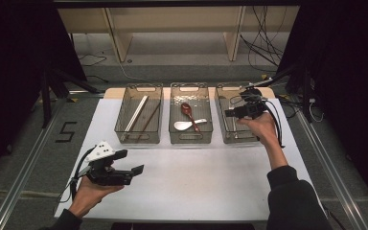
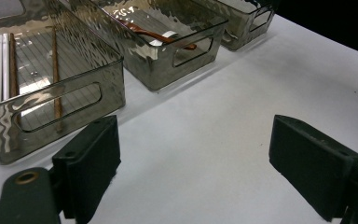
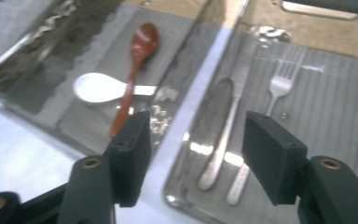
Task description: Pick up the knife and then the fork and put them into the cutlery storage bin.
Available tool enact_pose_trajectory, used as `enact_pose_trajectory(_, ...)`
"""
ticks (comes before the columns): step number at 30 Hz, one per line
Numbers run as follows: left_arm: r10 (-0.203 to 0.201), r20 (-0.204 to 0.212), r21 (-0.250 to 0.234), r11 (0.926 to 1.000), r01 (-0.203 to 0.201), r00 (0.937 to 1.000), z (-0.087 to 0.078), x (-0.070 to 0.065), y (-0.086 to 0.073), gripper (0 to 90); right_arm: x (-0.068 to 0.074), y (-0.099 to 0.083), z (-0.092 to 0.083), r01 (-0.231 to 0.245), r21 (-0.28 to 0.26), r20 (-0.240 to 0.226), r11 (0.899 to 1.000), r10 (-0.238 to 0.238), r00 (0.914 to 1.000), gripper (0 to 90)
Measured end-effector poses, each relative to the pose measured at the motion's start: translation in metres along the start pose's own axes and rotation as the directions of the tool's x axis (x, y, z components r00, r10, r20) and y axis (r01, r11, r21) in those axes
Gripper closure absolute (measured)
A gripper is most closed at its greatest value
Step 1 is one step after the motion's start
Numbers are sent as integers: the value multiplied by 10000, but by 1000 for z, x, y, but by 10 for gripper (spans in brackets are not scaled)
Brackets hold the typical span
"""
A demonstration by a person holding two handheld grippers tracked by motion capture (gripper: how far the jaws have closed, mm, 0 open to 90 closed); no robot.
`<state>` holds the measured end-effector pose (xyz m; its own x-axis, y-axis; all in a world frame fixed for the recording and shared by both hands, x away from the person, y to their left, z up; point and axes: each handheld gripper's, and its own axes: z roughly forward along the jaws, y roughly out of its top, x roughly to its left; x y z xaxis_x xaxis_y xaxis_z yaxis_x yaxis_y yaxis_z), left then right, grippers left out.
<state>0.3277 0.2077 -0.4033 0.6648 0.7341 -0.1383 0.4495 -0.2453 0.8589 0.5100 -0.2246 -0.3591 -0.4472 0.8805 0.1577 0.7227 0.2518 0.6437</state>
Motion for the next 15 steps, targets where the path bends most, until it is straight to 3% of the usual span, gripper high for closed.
enact_pose_trajectory(8, 12, -24, -38, 10000, -12, 10000, 0, 0, 0, 157, 24, -17, -15, 483, -625, -455, 9969, -512, 9977, 373)
enact_pose_trajectory(10, 10, -18, -41, 10000, -11, 10000, -1, 0, 0, 157, 29, -23, -19, 416, -831, -741, 9957, -478, 9961, 366)
enact_pose_trajectory(15, 12, -15, -53, 10000, -12, 10000, 0, -1, 1, 157, 36, -37, -26, 459, -1160, -892, 9922, -565, 9944, 346)
